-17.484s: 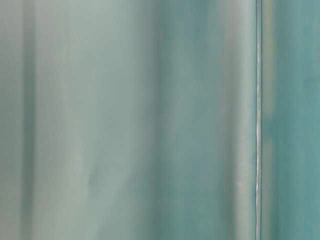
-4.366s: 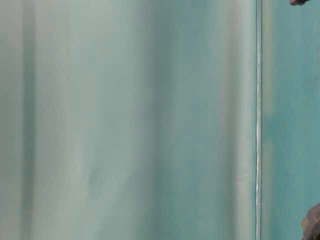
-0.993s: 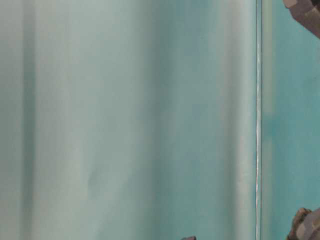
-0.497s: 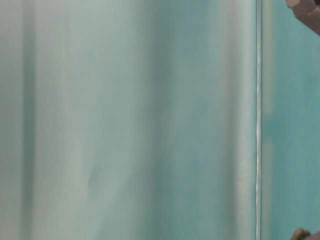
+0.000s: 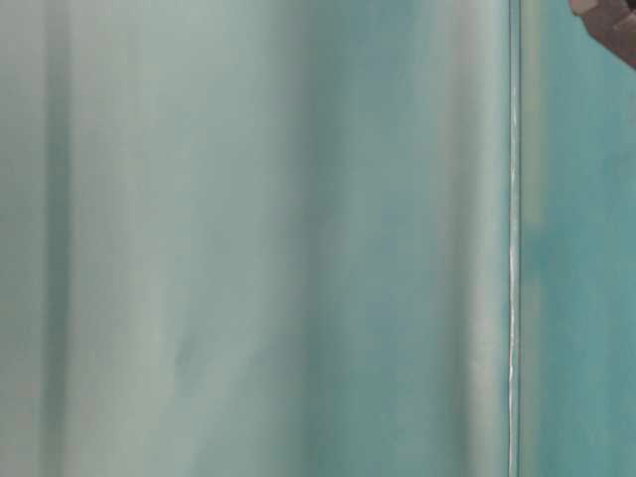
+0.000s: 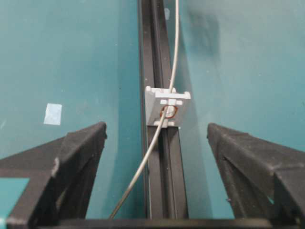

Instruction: Insert the wire into the hole on the right side and pull it with the left arm.

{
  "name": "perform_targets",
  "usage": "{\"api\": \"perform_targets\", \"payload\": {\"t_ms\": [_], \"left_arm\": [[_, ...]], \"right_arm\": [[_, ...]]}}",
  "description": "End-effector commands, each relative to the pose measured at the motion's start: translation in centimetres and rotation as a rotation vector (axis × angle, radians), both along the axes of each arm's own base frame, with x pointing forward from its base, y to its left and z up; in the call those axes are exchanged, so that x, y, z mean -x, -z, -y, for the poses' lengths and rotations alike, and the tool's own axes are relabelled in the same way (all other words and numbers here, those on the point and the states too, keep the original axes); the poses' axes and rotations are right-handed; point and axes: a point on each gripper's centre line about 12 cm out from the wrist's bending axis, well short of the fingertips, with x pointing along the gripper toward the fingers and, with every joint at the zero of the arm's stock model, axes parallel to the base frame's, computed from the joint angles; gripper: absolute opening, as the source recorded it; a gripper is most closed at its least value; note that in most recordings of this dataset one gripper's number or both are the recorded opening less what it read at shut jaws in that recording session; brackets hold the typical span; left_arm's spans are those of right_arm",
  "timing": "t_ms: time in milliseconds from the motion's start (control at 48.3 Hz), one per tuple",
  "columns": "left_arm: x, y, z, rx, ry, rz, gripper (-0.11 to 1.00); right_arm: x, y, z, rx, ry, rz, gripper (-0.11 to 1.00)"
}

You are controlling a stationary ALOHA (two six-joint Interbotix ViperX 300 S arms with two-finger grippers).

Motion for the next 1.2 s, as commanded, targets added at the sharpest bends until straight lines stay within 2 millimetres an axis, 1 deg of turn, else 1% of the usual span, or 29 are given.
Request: {"api": "perform_targets", "payload": {"t_ms": [0,269,497,621,848,1076,1138,1179], "left_arm": [[0.6,-1.1,0.0,0.006,0.008,0.027,-0.11],[3.0,-1.8,-0.4,0.006,0.020,0.019,-0.11],[4.7,-1.6,-0.2,-0.005,0.049,-0.019,-0.11],[4.4,-1.9,0.0,-0.006,0.052,-0.017,-0.11],[4.4,-1.5,-0.1,0.000,0.041,-0.056,-0.11],[4.4,-1.4,-0.3,0.063,-0.002,-0.110,-0.10],[4.3,-1.7,-0.3,0.072,-0.002,-0.101,-0.08],[4.3,-1.9,-0.2,0.072,-0.001,-0.095,-0.04]], "right_arm": [[-0.2,-1.4,-0.3,-0.019,-0.004,0.037,0.92],[-0.3,-1.3,-0.4,-0.024,-0.009,0.027,0.92],[-0.3,-1.3,-0.4,-0.024,-0.009,0.027,0.92],[-0.3,-1.3,-0.4,-0.024,-0.009,0.027,0.92],[-0.4,-1.4,-0.4,-0.025,-0.009,0.029,0.92],[-0.4,-1.4,-0.4,-0.026,-0.007,0.031,0.92],[-0.4,-1.4,-0.5,-0.026,-0.009,0.031,0.92],[-0.4,-1.4,-0.4,-0.026,-0.007,0.031,0.92]]}}
